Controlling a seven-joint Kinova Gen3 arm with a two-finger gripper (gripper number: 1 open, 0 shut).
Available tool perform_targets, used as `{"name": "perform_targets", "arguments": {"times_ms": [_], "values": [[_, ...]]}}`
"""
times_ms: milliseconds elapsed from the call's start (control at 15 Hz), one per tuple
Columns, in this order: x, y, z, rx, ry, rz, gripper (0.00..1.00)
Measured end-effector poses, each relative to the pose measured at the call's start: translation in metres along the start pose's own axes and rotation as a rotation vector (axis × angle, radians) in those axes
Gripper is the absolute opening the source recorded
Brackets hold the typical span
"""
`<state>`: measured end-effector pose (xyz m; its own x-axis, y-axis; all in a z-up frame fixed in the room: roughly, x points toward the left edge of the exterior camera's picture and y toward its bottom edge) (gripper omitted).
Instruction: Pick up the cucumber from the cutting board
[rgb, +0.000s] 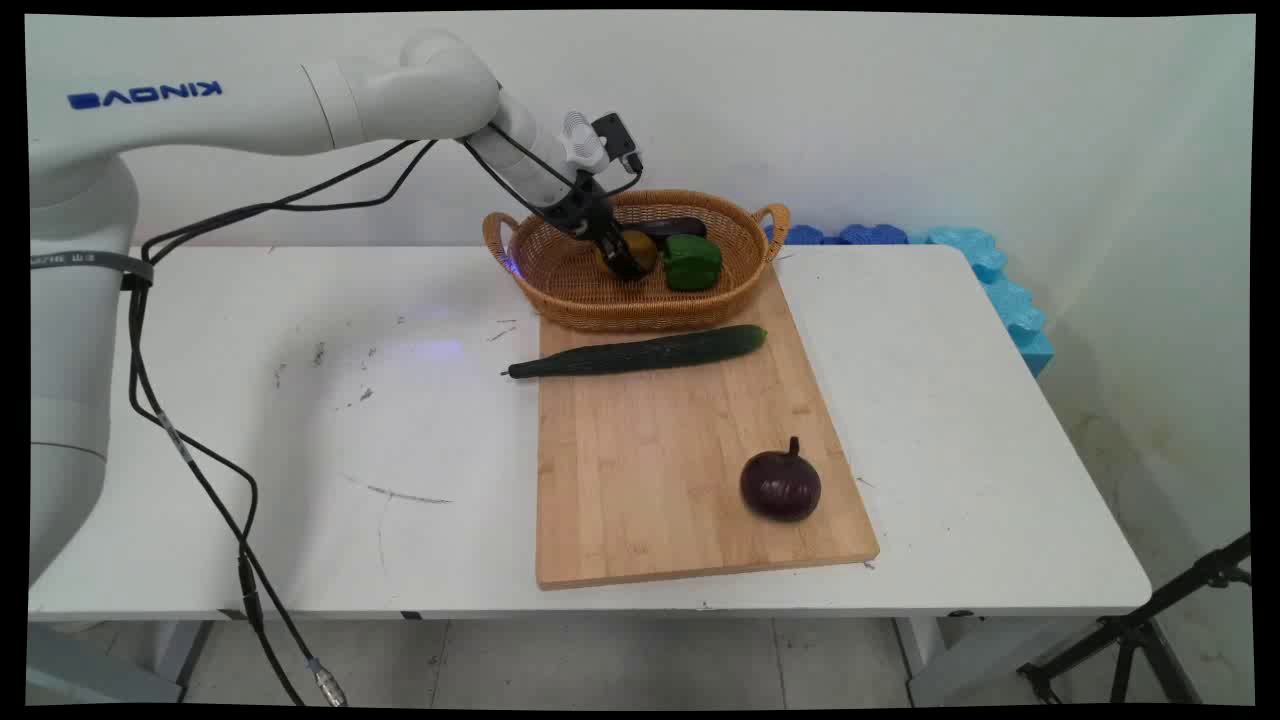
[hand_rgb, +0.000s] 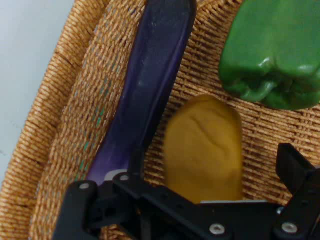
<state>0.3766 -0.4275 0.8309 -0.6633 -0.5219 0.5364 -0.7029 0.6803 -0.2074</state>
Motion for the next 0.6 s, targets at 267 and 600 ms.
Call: {"name": "perform_targets", "arguments": {"times_ms": [267, 600], "values": [[0.004, -0.002, -0.006, 0.006, 0.013, 0.015, 1.00], [0.012, 0.000, -0.033, 0.018, 0.037, 0.026, 1.00]]}}
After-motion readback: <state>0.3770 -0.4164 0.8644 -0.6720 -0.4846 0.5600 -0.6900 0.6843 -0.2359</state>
